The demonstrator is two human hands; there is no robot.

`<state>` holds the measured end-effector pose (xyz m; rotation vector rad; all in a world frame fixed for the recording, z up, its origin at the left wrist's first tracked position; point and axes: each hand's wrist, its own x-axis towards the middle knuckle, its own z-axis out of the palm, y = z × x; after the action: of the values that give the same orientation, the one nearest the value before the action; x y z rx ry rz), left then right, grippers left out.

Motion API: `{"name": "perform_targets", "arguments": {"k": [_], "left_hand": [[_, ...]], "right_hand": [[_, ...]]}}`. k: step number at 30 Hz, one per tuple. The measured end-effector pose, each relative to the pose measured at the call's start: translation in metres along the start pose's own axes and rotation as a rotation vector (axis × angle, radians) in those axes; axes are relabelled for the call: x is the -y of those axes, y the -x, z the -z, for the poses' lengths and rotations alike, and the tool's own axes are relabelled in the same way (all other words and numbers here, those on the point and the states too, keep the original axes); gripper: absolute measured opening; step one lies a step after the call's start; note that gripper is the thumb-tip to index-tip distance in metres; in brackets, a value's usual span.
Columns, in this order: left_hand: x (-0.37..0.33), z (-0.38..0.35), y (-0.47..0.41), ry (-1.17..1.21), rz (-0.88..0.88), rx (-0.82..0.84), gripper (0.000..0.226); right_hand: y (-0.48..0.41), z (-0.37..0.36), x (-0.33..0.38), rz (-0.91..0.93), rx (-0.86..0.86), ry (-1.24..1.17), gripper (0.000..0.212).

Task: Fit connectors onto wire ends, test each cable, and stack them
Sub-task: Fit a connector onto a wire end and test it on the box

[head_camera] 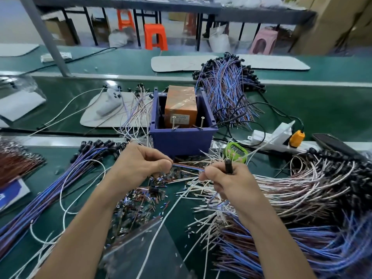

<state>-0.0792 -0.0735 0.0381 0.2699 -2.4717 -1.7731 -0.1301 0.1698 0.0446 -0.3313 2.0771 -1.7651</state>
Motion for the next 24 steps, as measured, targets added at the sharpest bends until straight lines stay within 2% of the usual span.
{"name": "perform_targets", "arguments": {"k": [6,9,12,15,19,22,24], "left_hand": [[0.011,0.017,0.006,0.112,0.081,-0.189,0.006],[0.009,0.015,0.011,0.015,0.068,-0.13,0.024],[-0.005,-0.01,0.019,0.021,0.071,-0.021,0.03],[-0.017,-0.044,0.021,0.265,0.063,-0.011,0.027],[-0.024,-0.069,0.018,0.544,0.139,-0.129,0.014],[-0.023,-0.071,0.017,0.617,0.181,-0.202,0.019],[-0.022,-0.073,0.018,0.617,0.199,-0.261,0.025]], "right_hand": [[0.004,0.01,-0.005,-0.093,-0.084,-0.171,0.037],[0.006,0.011,-0.005,-0.099,-0.094,-0.254,0.039],[0.006,0.001,-0.003,-0.099,-0.076,-0.318,0.039],[0.007,-0.015,-0.001,-0.086,-0.063,-0.336,0.039],[0.007,-0.035,0.002,-0.121,-0.114,-0.34,0.039],[0.008,-0.044,0.003,-0.122,-0.129,-0.334,0.037],[0.009,-0.047,0.001,-0.107,-0.204,-0.318,0.04]]}}
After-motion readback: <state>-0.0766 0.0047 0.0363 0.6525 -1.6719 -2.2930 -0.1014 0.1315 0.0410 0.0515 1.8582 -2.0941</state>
